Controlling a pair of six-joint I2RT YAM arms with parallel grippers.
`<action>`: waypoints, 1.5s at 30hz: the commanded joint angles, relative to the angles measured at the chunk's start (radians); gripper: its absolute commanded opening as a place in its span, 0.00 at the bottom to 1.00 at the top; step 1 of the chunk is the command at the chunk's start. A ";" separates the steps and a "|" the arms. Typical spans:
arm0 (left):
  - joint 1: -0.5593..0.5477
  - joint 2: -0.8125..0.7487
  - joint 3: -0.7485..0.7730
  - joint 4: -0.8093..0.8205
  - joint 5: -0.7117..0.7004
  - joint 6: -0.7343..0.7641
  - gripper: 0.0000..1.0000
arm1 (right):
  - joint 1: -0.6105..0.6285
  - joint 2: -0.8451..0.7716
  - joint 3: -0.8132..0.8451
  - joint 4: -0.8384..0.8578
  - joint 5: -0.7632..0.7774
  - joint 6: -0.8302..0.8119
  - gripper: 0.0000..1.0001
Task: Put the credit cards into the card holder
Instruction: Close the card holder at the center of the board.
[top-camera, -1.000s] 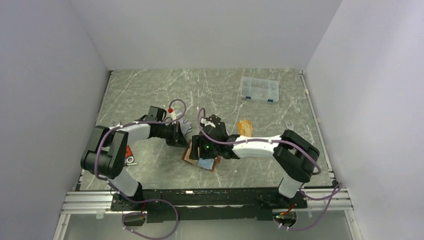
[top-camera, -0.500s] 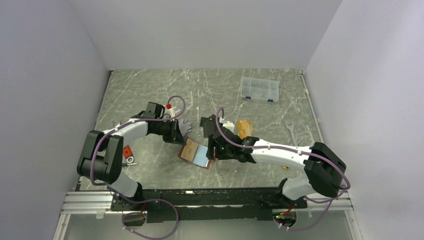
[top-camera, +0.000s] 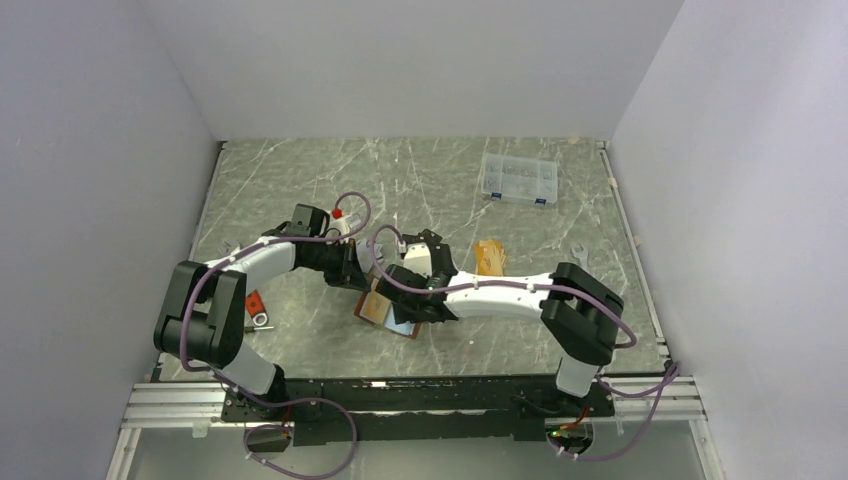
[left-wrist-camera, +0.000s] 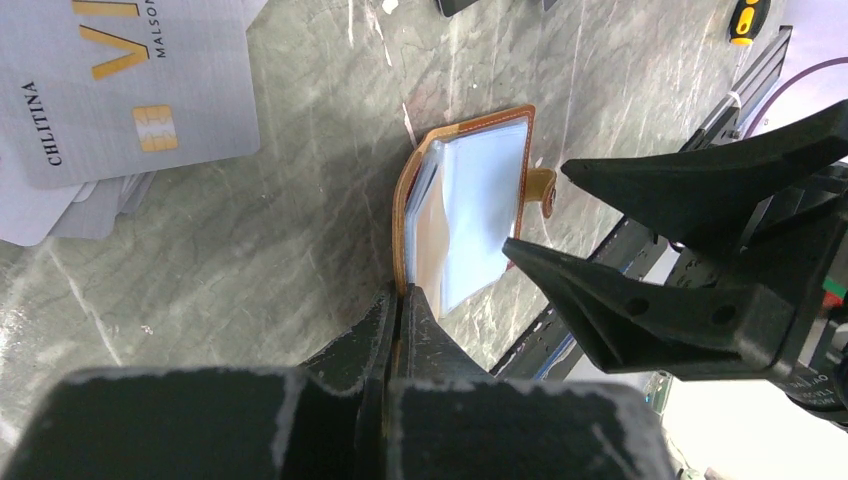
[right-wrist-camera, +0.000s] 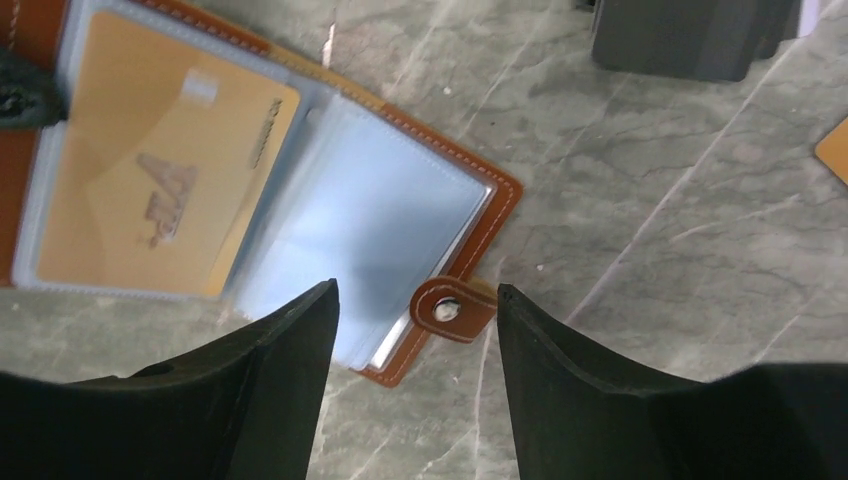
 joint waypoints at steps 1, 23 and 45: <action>0.002 -0.026 0.030 -0.015 0.003 0.022 0.00 | -0.001 0.035 0.069 -0.113 0.121 0.017 0.57; -0.023 -0.024 0.125 -0.092 -0.062 0.045 0.00 | -0.022 -0.091 -0.146 -0.006 0.057 0.152 0.00; -0.271 0.064 0.251 -0.118 -0.182 0.000 0.06 | -0.089 -0.175 -0.350 0.518 -0.108 0.147 0.00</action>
